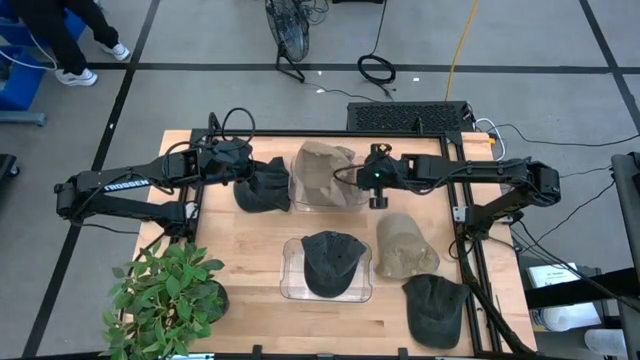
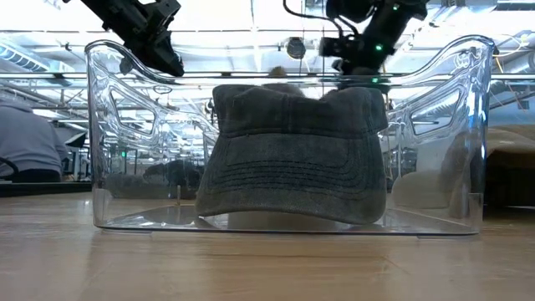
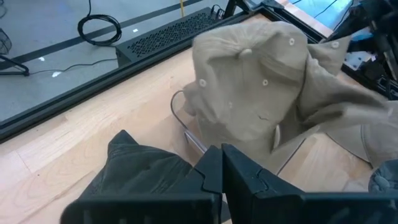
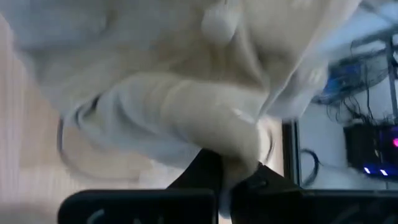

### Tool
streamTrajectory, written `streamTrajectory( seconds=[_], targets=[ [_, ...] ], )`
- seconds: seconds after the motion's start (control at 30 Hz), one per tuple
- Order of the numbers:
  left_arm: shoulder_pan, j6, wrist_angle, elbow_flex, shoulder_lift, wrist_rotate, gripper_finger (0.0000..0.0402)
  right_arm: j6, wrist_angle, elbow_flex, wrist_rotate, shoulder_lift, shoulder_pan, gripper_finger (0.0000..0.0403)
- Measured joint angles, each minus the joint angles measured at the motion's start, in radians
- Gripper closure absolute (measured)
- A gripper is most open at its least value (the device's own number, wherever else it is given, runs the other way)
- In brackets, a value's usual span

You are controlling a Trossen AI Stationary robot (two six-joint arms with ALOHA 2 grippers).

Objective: Pick & Place hat
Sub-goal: Put the brown cap into the top transparent bin

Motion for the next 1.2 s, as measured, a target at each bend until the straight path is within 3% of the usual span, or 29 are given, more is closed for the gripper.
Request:
streamTrajectory(
  seconds=[0.2,0.4,0.63,0.97,1.2],
  targets=[
    [0.000,0.000,0.000,0.000,0.000,-0.008,0.0395,0.070,0.203,0.000,-0.185,0.000,0.006,0.0403],
    [0.000,-0.003,0.000,0.000,0.000,-0.010,0.0394,0.116,0.143,0.000,-0.085,0.000,-0.011,0.0403],
    [0.000,-0.003,0.000,0.000,0.000,-0.015,0.0387,0.241,0.143,-0.030,-0.078,0.000,-0.014,0.0388],
    [0.000,0.010,0.000,0.000,0.000,-0.027,0.0397,0.338,0.146,-0.029,-0.077,-0.027,-0.018,0.0294],
    [0.000,0.010,0.001,0.000,0.000,-0.034,0.0382,0.383,0.138,-0.028,-0.013,-0.150,-0.041,0.0208]
  ],
)
